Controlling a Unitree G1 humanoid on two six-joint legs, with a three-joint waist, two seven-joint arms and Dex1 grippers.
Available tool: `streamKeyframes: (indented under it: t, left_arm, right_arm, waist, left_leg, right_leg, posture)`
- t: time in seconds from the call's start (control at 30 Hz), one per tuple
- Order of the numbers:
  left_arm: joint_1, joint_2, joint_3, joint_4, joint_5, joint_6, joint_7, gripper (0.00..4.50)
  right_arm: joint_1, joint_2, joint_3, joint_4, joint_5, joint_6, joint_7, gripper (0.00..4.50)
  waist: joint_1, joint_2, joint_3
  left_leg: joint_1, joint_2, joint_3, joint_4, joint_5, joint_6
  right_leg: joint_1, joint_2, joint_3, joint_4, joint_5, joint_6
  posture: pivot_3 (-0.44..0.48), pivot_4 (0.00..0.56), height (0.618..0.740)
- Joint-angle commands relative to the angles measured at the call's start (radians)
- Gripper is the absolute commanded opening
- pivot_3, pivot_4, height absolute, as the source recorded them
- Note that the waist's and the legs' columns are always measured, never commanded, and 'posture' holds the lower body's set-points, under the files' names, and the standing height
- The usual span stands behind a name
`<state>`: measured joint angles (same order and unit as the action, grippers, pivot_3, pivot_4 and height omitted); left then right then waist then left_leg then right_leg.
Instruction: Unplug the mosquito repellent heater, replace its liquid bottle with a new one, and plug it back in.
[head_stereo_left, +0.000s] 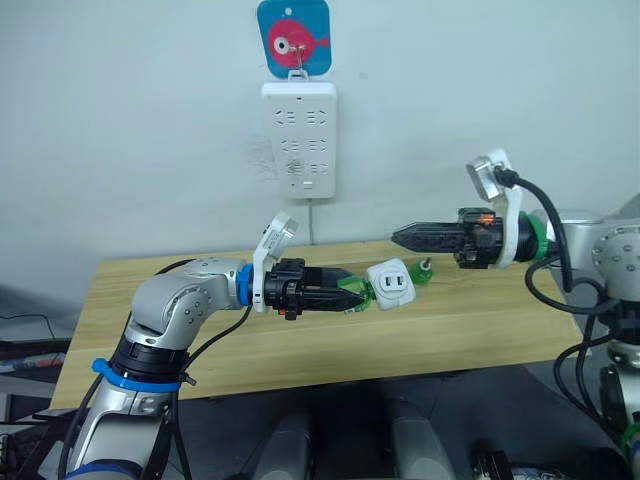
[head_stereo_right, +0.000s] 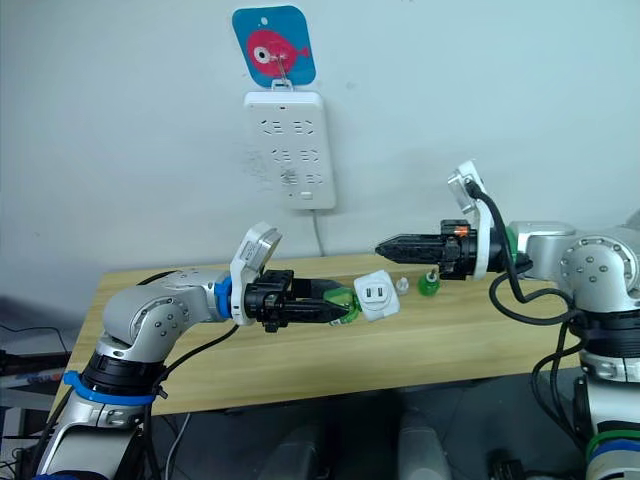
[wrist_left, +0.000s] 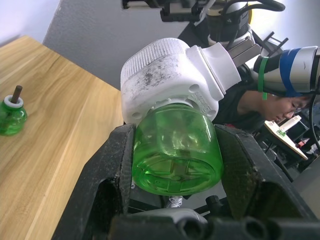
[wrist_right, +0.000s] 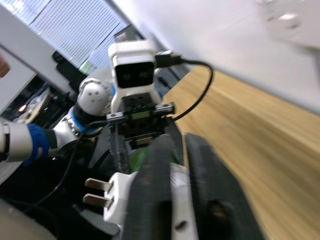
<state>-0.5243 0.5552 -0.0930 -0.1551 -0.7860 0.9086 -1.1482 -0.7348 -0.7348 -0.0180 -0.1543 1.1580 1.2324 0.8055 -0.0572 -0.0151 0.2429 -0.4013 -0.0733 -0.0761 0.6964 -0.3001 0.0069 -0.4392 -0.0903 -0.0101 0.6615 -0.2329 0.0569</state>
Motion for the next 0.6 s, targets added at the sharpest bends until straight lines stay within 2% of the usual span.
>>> streamKeyframes:
  t: [0.03,0.27,0.6]
  left_arm:
    - [-0.002,0.002,0.007,-0.026,-0.012,-0.016,-0.016,2.19]
    - [-0.012,-0.010,0.019,0.009,-0.003,-0.029,-0.006,2.19]
    - [-0.052,-0.023,0.032,0.028,-0.020,-0.007,0.008,2.19]
  right_arm:
    - [0.007,-0.016,-0.006,-0.090,0.022,0.027,0.030,0.04]
    - [0.064,-0.030,-0.007,-0.176,0.050,0.071,0.048,0.04]
    - [0.158,-0.063,0.040,-0.262,-0.039,0.008,0.080,0.04]
  waist:
    - [0.000,0.000,0.000]
    - [0.000,0.000,0.000]
    - [-0.001,0.000,0.000]
  left_leg:
    - [0.000,0.000,0.000,0.000,0.000,0.000]
    - [0.000,0.000,0.000,0.000,0.000,0.000]
    - [0.000,0.000,0.000,0.000,0.000,0.000]
  right_leg:
    - [0.000,0.000,0.000,0.000,0.000,0.000]
    - [0.000,0.000,0.000,0.000,0.000,0.000]
    - [0.000,0.000,0.000,0.000,0.000,0.000]
  posture:
    - [-0.165,0.228,0.740]
    - [-0.168,0.231,0.740]
    - [-0.172,0.232,0.740]
